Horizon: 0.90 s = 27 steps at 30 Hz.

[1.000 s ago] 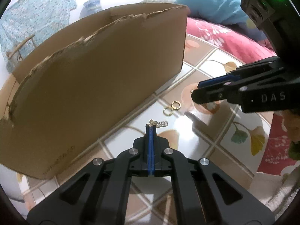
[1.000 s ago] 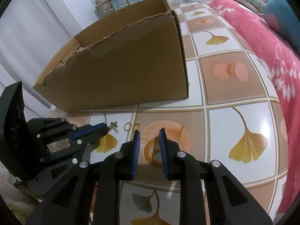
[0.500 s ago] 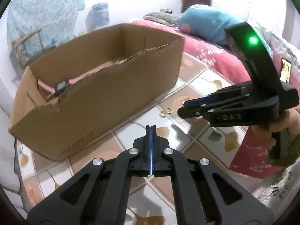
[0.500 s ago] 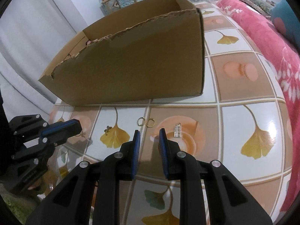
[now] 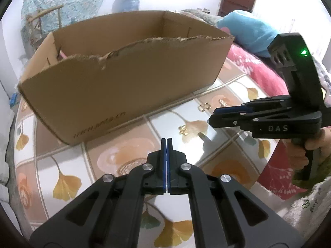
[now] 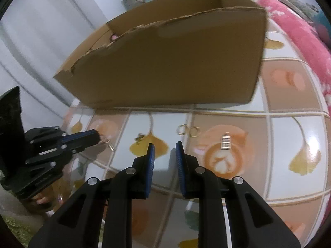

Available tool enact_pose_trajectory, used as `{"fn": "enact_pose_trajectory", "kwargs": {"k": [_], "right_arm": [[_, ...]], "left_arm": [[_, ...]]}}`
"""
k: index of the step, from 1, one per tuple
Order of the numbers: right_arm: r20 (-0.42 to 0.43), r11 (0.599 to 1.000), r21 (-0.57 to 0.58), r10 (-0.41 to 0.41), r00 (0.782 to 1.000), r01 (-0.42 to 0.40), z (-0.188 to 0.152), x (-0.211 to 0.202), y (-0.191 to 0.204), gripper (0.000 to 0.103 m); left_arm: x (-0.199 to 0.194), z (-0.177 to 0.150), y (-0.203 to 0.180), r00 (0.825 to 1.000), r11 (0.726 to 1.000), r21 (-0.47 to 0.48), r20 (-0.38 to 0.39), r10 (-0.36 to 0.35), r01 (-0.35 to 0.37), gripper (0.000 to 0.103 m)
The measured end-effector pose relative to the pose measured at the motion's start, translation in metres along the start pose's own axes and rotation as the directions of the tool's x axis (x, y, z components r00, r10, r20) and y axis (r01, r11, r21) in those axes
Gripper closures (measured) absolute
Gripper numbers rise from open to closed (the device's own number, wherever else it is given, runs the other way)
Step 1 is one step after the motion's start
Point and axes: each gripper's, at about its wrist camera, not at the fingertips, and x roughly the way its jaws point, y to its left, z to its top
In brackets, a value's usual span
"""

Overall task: Organize jewelry
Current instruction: 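Close the right tool on the rectangular gold pendant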

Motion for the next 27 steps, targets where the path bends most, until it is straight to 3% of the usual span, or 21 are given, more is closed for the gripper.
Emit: {"fn": "enact_pose_trajectory", "kwargs": {"k": [5, 11, 27], "right_arm": [[0.013, 1.000, -0.007, -0.029, 1.000, 0.029, -0.002, -0.003, 0.003, 0.082], [0.049, 0.969, 0.095, -0.235, 0.971, 0.230, -0.003, -0.019, -0.036, 0.082], [0.052, 0.953, -0.013, -0.301, 0.952, 0.302, -0.003, -0.006, -0.020, 0.083]], "left_arm": [[-0.006, -0.001, 0.003, 1.000, 1.000, -0.006, 0.015, 0.004, -0.004, 0.103], [-0.006, 0.001, 0.000, 0.999, 1.000, 0.004, 0.026, -0.025, 0.025, 0.103], [-0.004, 0.002, -0.003, 1.000, 1.000, 0.008, 0.015, -0.001, 0.001, 0.103]]}}
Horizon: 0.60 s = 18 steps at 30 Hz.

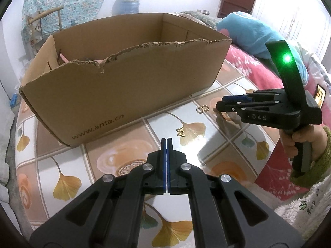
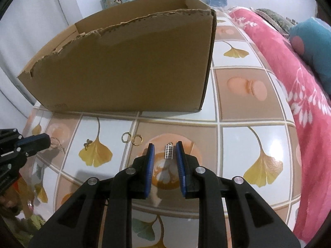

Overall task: Organize jewelry
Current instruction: 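Close the right tool on the rectangular gold pendant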

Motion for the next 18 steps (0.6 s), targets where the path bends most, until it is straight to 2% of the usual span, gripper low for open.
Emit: {"fn": "enact_pose_trajectory", "kwargs": {"k": [3, 8, 18], "right_arm": [[-0.009, 1.000, -0.008, -0.018, 1.000, 0.018, 0.000, 0.001, 0.006, 0.085], [-0.032, 1.000, 0.025, -0.008, 0.999, 0.009, 0.002, 0.001, 0.002, 0.097], [-0.009, 0.997, 0.068, 0.025, 1.000, -0.025, 0.002, -0.001, -0.014, 0.098]], "left_arm": [[-0.001, 0.000, 0.000, 1.000, 1.000, -0.002, 0.003, 0.002, -0.002, 0.103], [-0.003, 0.000, 0.001, 1.000, 1.000, -0.004, 0.008, 0.000, 0.000, 0.103], [-0.008, -0.001, 0.003, 1.000, 1.000, -0.008, 0.018, 0.003, -0.003, 0.103]]}}
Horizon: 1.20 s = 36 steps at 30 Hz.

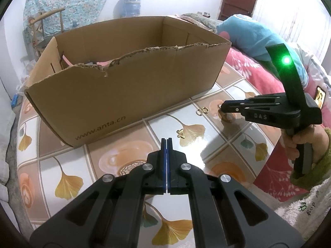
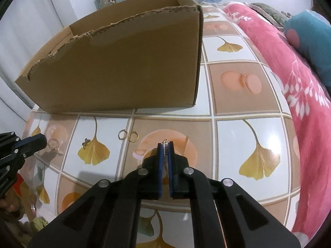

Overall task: Organize jewelry
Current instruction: 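Close the right tool on the rectangular gold pendant, then carry the gold pendant with the right tool over the box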

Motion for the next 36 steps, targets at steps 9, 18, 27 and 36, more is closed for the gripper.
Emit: {"fn": "enact_pose_trajectory", "kwargs": {"k": [9, 18, 27, 36], "right_arm": [[0.079, 0.999, -0.011, 0.048, 0.996, -0.047, 0.010, -0.033, 0.004, 0.098], [0.233, 0.970, -0.160, 0.218, 0.948, -0.184, 0.059, -0.090, 0.032, 0.098], [0.135, 0.898, -0.269, 0.393, 0.909, -0.348, 0.136, -0.077, 0.043, 0.098], [-0.211, 0.861, -0.285, 0.373, 0.903, -0.422, 0.183, -0.003, 0.058, 0.098]], "left_arm": [[-0.021, 0.016, -0.011, 0.998, 0.999, 0.039, 0.049, 0.026, -0.028, 0.103], [-0.067, 0.073, -0.027, 0.981, 0.991, 0.136, 0.196, -0.015, -0.012, 0.103], [-0.055, 0.155, 0.006, 0.979, 0.996, 0.092, 0.204, 0.003, -0.022, 0.103], [0.045, 0.185, 0.071, 0.973, 0.984, -0.120, -0.175, -0.151, 0.131, 0.103]]}}
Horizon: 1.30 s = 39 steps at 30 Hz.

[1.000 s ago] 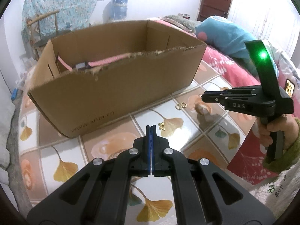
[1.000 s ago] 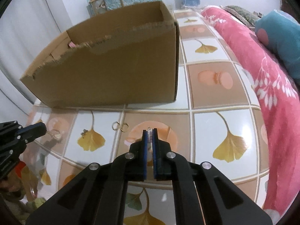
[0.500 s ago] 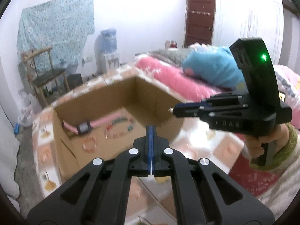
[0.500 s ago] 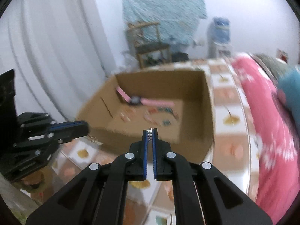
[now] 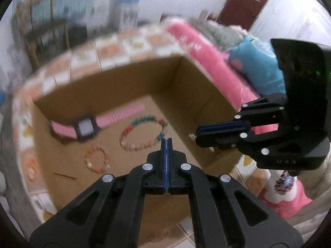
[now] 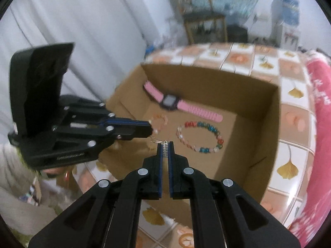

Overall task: Organize jewelry
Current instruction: 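Carry the gold pendant with the right tool over the box, then open the right tool to drop the pendant into the box, then withdraw the right tool from the box while the left tool moves toward the gold earrings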

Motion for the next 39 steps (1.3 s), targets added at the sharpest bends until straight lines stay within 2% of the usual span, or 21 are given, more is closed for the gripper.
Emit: {"fn": "enact_pose_trajectory", "kwargs": {"k": [4, 8, 14, 18, 22, 25, 27, 29, 34, 37, 39], "right_arm": [[-0.125, 1.000, 0.021, 0.024, 0.992, -0.021, 0.009, 0.023, -0.009, 0.098], [-0.201, 1.000, 0.010, 0.012, 0.980, -0.010, 0.010, 0.040, -0.009, 0.098], [-0.283, 1.000, 0.017, -0.004, 0.959, 0.009, 0.008, 0.063, -0.011, 0.098], [-0.301, 0.999, 0.031, -0.023, 0.953, 0.034, 0.007, 0.068, -0.015, 0.097], [-0.283, 0.998, 0.043, -0.029, 0.959, 0.043, 0.007, 0.063, -0.020, 0.097], [-0.260, 0.997, 0.059, -0.032, 0.965, 0.049, 0.007, 0.055, -0.023, 0.097], [-0.242, 0.996, 0.072, -0.031, 0.970, 0.050, 0.006, 0.047, -0.024, 0.097], [-0.223, 0.995, 0.083, -0.029, 0.974, 0.049, 0.007, 0.041, -0.025, 0.096], [-0.144, 0.991, 0.130, -0.011, 0.990, 0.030, 0.007, 0.012, -0.028, 0.095], [-0.058, 0.989, 0.149, -0.003, 0.998, 0.012, 0.003, -0.014, -0.026, 0.075], [0.012, 0.990, 0.141, -0.020, 1.000, 0.018, -0.002, -0.035, -0.019, 0.072]], "left_arm": [[0.029, 0.002, 0.019, 0.990, 0.995, -0.085, -0.128, -0.053, 0.042, 0.103], [0.048, 0.000, 0.026, 0.977, 0.992, -0.118, -0.203, -0.059, 0.036, 0.103], [0.069, -0.005, 0.033, 0.959, 0.991, -0.137, -0.278, -0.044, 0.006, 0.103], [0.074, -0.007, 0.038, 0.959, 0.991, -0.127, -0.285, 0.003, -0.041, 0.103], [0.071, -0.006, 0.039, 0.967, 0.992, -0.119, -0.254, 0.013, -0.045, 0.102], [0.070, -0.006, 0.039, 0.968, 0.992, -0.118, -0.252, 0.011, -0.042, 0.098], [0.069, -0.007, 0.037, 0.968, 0.994, -0.102, -0.250, 0.017, -0.043, 0.085], [0.067, -0.009, 0.034, 0.969, 0.995, -0.085, -0.247, 0.032, -0.055, 0.080], [0.059, -0.006, 0.034, 0.975, 0.993, -0.107, -0.221, 0.027, -0.052, 0.077], [0.037, -0.005, 0.034, 0.987, 0.992, -0.117, -0.162, 0.025, -0.044, 0.067], [0.015, -0.006, 0.030, 0.995, 0.993, -0.109, -0.097, 0.035, -0.046, 0.058]]}}
